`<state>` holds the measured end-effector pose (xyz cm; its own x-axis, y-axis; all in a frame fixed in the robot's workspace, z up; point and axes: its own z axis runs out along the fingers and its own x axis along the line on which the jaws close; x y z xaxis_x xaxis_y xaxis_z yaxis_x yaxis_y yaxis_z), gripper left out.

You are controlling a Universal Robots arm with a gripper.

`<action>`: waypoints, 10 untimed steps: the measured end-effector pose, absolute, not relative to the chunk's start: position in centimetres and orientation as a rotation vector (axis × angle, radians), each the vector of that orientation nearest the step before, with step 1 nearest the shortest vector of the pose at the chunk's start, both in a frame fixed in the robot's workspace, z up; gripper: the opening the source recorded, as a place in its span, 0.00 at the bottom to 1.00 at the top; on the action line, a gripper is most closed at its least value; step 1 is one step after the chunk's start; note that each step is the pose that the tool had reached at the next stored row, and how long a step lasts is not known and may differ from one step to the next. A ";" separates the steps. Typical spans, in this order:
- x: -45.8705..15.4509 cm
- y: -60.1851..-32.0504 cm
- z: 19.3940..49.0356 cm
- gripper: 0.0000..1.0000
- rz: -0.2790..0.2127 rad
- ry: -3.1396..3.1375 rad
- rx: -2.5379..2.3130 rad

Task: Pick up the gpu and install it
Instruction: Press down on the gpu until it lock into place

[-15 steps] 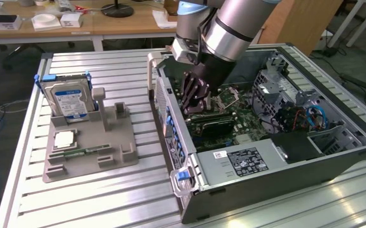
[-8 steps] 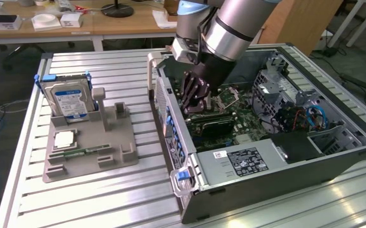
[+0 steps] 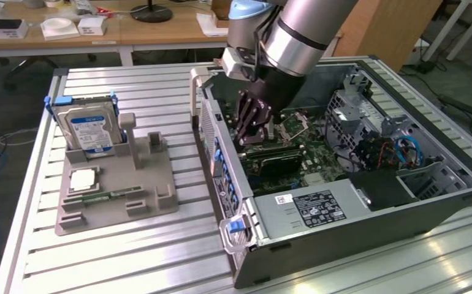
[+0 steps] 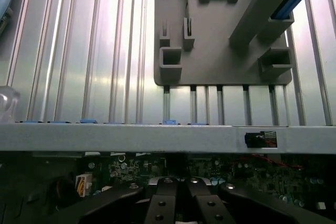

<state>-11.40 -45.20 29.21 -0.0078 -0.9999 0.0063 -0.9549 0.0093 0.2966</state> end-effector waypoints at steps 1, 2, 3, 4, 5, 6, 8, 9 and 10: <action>-11.4 -45.2 29.2 0.10 -0.294 -2.073 2.056; -11.4 -45.2 29.2 0.10 -0.280 -2.081 2.065; -11.5 -45.2 29.2 0.10 -0.264 -2.090 2.075; -11.5 -45.2 29.2 0.10 -0.246 -2.099 2.085; -11.5 -45.2 29.2 0.10 -0.228 -2.108 2.096; -11.5 -45.2 29.2 0.10 -0.209 -2.119 2.107; -11.7 -45.2 29.1 0.10 -0.178 -2.135 2.124; -11.8 -45.2 29.1 0.10 -0.172 -2.138 2.127; -11.8 -45.2 29.1 0.10 -0.172 -2.138 2.127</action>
<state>-11.77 -45.18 29.10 -0.0048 -1.0000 0.0053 -0.9862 0.0057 0.1654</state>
